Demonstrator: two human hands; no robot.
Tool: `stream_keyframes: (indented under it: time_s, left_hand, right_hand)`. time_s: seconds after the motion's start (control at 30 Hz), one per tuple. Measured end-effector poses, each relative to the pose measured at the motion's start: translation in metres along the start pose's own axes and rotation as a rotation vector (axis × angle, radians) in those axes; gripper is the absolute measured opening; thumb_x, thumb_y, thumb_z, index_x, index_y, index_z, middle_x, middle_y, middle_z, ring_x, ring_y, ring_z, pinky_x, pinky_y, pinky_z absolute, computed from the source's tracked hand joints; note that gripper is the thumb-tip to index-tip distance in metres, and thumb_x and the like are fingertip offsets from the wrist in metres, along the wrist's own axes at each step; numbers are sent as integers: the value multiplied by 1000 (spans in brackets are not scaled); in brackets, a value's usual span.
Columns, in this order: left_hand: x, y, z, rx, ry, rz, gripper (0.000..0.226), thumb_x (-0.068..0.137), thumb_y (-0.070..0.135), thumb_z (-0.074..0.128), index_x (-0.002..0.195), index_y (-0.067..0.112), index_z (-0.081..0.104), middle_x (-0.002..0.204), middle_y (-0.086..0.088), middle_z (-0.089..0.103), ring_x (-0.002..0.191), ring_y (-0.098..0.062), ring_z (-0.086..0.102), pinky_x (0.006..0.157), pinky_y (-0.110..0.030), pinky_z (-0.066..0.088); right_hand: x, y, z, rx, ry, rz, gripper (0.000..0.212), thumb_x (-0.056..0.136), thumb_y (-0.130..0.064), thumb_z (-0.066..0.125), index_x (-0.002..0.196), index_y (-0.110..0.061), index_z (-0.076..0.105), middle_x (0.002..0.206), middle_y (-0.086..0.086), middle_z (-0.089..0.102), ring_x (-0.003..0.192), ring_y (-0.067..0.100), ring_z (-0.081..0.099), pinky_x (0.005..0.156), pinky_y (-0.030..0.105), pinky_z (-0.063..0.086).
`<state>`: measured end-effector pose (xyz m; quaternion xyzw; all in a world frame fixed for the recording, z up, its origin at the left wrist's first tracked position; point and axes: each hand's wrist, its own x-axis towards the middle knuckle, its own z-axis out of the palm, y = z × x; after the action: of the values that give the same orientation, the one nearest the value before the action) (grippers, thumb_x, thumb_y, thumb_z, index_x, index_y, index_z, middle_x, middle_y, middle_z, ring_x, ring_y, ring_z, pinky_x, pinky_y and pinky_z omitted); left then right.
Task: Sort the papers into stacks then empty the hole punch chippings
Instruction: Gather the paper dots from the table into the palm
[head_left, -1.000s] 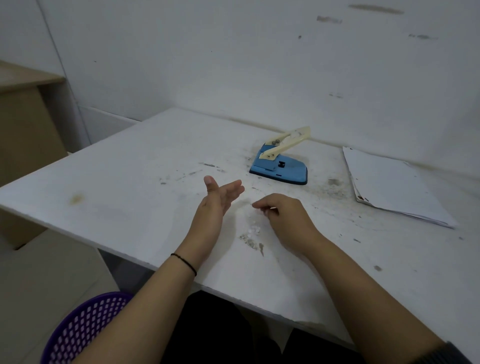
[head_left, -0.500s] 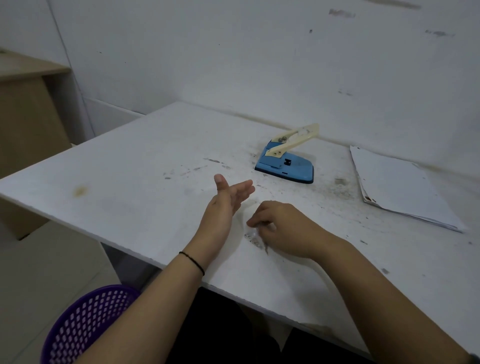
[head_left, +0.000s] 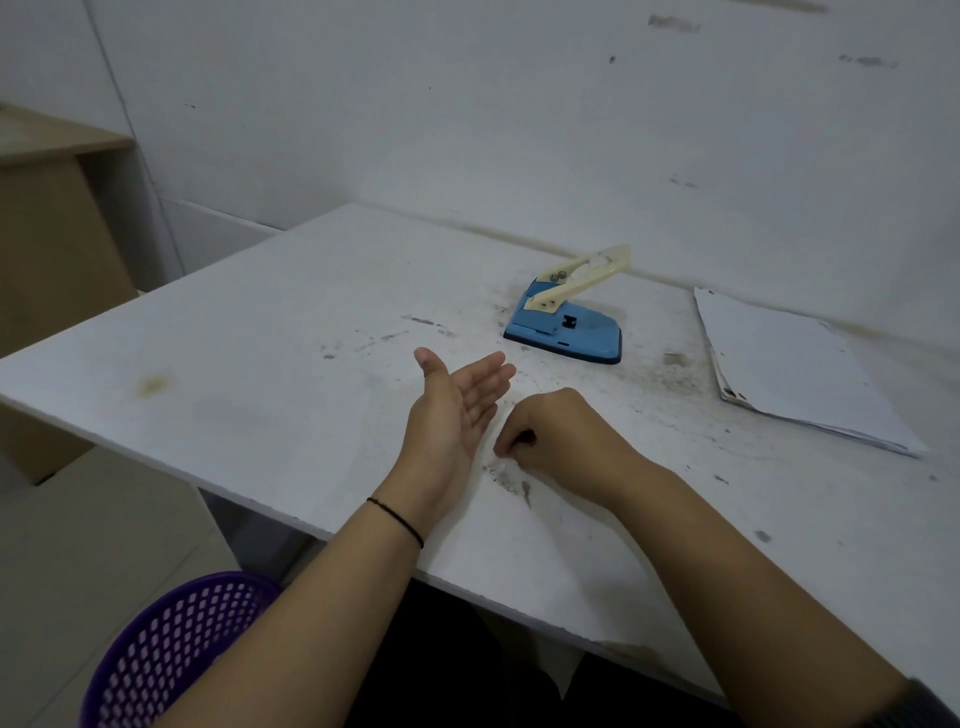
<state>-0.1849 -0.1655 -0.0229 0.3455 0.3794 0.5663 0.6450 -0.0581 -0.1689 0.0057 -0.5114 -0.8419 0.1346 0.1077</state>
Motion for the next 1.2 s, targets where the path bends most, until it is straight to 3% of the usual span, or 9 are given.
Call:
stream_keyframes:
  time_s: [0.2, 0.3, 0.37, 0.5, 0.63, 0.77, 0.83, 1.0, 1.2]
  left_hand:
    - [4, -4, 0, -280, -36, -88, 82, 90, 64, 8, 120, 5, 57, 121, -15, 64, 115, -22, 59, 104, -32, 40]
    - [6, -3, -2, -435, -43, -131, 84, 92, 62, 10, 115, 0, 61, 114, -17, 67, 105, -20, 66, 93, -28, 47]
    - [6, -4, -3, -542, -36, -150, 83, 93, 59, 14, 98, -3, 69, 101, -16, 72, 93, -20, 70, 87, -30, 49]
    - [6, -6, -9, -678, -23, -195, 71, 96, 53, 17, 93, 0, 63, 83, -14, 75, 78, -21, 73, 78, -35, 48]
    - [8, -5, -12, -650, 13, -196, 67, 98, 48, 17, 103, -2, 62, 95, -18, 73, 90, -23, 71, 88, -34, 48]
    - [8, -4, -13, -569, 41, -153, 65, 99, 46, 19, 110, -2, 62, 108, -19, 69, 105, -25, 64, 96, -33, 46]
    - [7, -3, -14, -530, 46, -140, 63, 98, 46, 20, 116, 0, 59, 115, -18, 66, 109, -26, 62, 93, -33, 48]
    - [7, -5, -15, -503, 35, -128, 62, 98, 46, 19, 117, 3, 59, 120, -14, 64, 117, -24, 57, 101, -34, 42]
    - [8, -6, -19, -566, 34, -115, 62, 98, 45, 18, 116, 3, 60, 120, -14, 64, 116, -24, 58, 98, -33, 43]
  right_hand:
    - [5, -13, -21, 387, 118, 48, 22, 73, -1, 69, 78, -20, 77, 62, -19, 67, 62, -9, 60, 61, 4, 43]
    - [9, -29, -30, 465, 77, 11, 24, 73, 3, 66, 76, -19, 77, 68, -20, 72, 69, -5, 65, 65, 7, 49]
    - [14, -38, -32, 434, 63, 21, 24, 75, 2, 64, 82, -17, 78, 75, -5, 75, 71, 5, 69, 71, 17, 56]
    - [21, -48, -31, 340, 44, 34, 24, 81, 1, 60, 89, -15, 77, 84, 3, 76, 79, 12, 70, 78, 21, 56]
    - [21, -50, -29, 305, 80, -21, 21, 78, 3, 63, 87, -12, 75, 85, 1, 74, 79, 11, 68, 78, 25, 56]
    - [16, -34, -31, 366, 119, -28, 26, 78, 4, 61, 81, -19, 72, 74, -16, 66, 68, -9, 61, 66, 5, 48]
    - [11, -20, -31, 333, 118, 6, 27, 80, 2, 59, 82, -21, 73, 71, -16, 64, 65, -8, 59, 65, 6, 46]
    - [-3, 0, -14, 155, -16, 82, 28, 88, -5, 53, 101, -19, 73, 102, -4, 72, 82, 0, 56, 74, 5, 40]
    - [-8, -4, -2, -12, -119, -84, 26, 87, -18, 62, 112, -15, 70, 118, -1, 65, 106, 11, 55, 79, 6, 27]
